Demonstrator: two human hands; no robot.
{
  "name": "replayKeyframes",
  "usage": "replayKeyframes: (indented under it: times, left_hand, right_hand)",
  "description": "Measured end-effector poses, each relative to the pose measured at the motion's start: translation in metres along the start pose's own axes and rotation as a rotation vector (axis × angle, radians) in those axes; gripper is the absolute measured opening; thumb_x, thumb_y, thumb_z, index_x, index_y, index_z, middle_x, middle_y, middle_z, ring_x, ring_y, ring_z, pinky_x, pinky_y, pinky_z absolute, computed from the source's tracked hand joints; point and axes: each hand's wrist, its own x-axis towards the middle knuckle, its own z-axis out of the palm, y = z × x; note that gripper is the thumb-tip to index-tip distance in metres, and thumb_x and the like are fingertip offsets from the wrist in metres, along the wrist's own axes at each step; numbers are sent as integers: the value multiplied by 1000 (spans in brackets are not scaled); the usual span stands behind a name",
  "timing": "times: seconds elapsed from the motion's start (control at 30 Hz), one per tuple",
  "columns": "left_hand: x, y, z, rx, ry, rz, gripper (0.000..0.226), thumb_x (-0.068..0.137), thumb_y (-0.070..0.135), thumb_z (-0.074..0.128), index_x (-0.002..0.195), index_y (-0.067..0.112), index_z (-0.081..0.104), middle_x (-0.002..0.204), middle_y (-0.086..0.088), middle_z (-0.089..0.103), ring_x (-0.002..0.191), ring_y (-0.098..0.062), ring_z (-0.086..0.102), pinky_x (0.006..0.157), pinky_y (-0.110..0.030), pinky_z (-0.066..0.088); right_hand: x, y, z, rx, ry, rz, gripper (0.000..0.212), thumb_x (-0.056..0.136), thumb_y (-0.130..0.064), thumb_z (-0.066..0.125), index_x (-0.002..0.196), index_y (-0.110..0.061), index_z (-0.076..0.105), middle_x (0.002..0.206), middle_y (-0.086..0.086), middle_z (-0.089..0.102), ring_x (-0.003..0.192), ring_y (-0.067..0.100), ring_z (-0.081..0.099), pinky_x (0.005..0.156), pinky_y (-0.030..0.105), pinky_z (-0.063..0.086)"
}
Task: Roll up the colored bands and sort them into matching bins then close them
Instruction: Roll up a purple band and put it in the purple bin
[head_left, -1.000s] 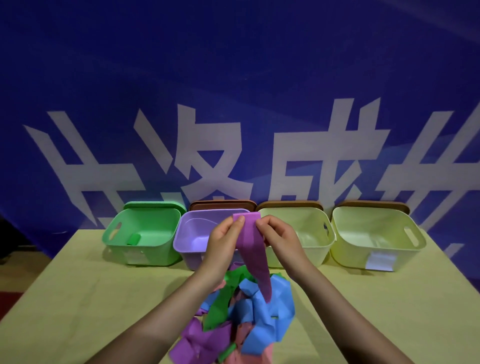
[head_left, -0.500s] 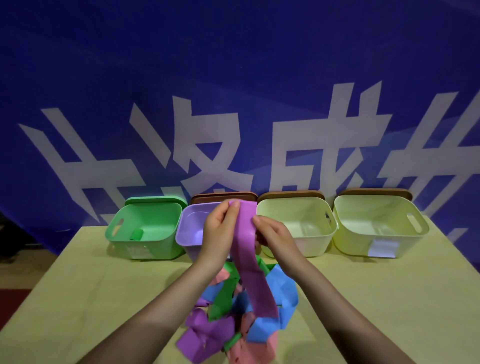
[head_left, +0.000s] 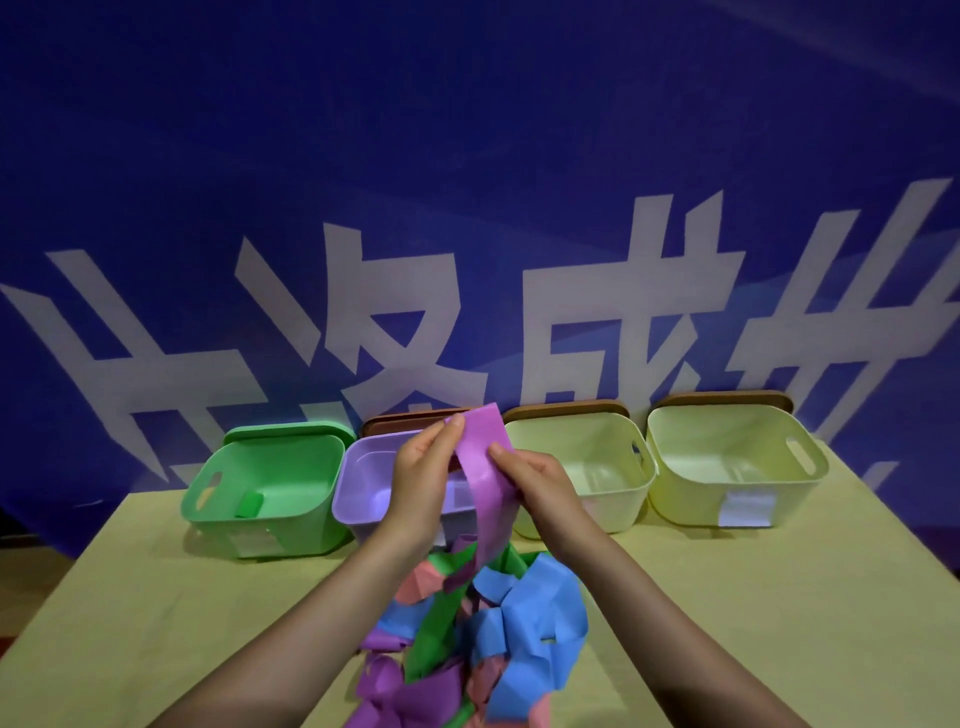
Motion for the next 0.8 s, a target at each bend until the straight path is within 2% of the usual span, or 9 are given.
replayKeyframes:
  times: [0.13, 0.2, 0.27, 0.4, 0.43, 0.53, 0.63, 0.7, 0.8]
  left_hand:
    - [6, -6, -2, -124, 0, -47, 20, 98, 16, 48, 84, 12, 62, 77, -4, 63, 72, -15, 61, 70, -25, 51]
    - [9, -11, -2, -188, 47, -89, 20, 99, 18, 45, 86, 15, 60, 77, -1, 61, 72, -13, 59, 65, -22, 50]
    - [16, -18, -5, -246, 143, -142, 18, 100, 23, 46, 88, 19, 59, 79, 1, 61, 75, -12, 57, 65, -22, 48]
    - [44, -27, -37, -409, 314, -238, 26, 100, 34, 45, 113, 16, 57, 101, -8, 62, 93, -21, 59, 82, -33, 49]
    - [51, -28, -48, -449, 322, -261, 30, 100, 36, 44, 117, 15, 56, 102, -8, 62, 93, -21, 60, 81, -33, 50]
    - [64, -22, -74, -619, 327, -291, 26, 101, 35, 43, 102, 14, 57, 91, -4, 63, 88, -16, 62, 71, -28, 51]
    - [71, -15, -94, -803, 358, -278, 26, 101, 29, 45, 89, 11, 58, 87, -4, 62, 90, -15, 62, 83, -27, 52]
    - [74, -12, -106, -835, 351, -276, 21, 100, 24, 46, 85, 13, 57, 81, -1, 62, 86, -9, 61, 72, -22, 54]
    - [73, -9, -110, -869, 337, -267, 27, 101, 25, 44, 76, 19, 52, 52, 7, 57, 51, -3, 54, 49, -14, 48]
  right_hand:
    - [1, 4, -15, 98, -97, 71, 29, 77, -31, 72, 73, -5, 59, 64, 10, 51, 60, 19, 48, 58, 26, 38]
    - [-3, 8, -15, 168, -169, 165, 18, 84, -16, 66, 70, -6, 59, 56, 5, 55, 48, 15, 52, 49, 21, 44]
    - [-8, 14, -13, 123, -220, 227, 24, 89, -8, 61, 65, -9, 61, 51, 1, 58, 42, 10, 52, 43, 18, 42]
    - [-21, 29, -12, -5, -291, 311, 29, 88, -8, 65, 60, -15, 62, 50, -2, 57, 39, 6, 49, 41, 16, 39]
    - [-24, 32, -13, -33, -301, 331, 32, 88, -8, 64, 57, -17, 64, 50, -3, 58, 40, 6, 51, 42, 15, 40]
    - [-31, 38, -15, -64, -321, 370, 30, 89, -10, 64, 60, -17, 65, 51, -4, 59, 41, 5, 53, 43, 15, 41]
    - [-35, 40, -20, -91, -343, 368, 21, 91, -13, 62, 70, -10, 61, 47, -5, 57, 38, 7, 47, 40, 18, 33]
    - [-36, 45, -24, -110, -364, 349, 21, 91, -17, 63, 71, -11, 61, 48, -4, 56, 38, 9, 44, 42, 22, 31]
    - [-36, 52, -27, -151, -353, 318, 21, 91, -19, 64, 70, -12, 62, 51, -3, 58, 40, 11, 44, 44, 22, 32]
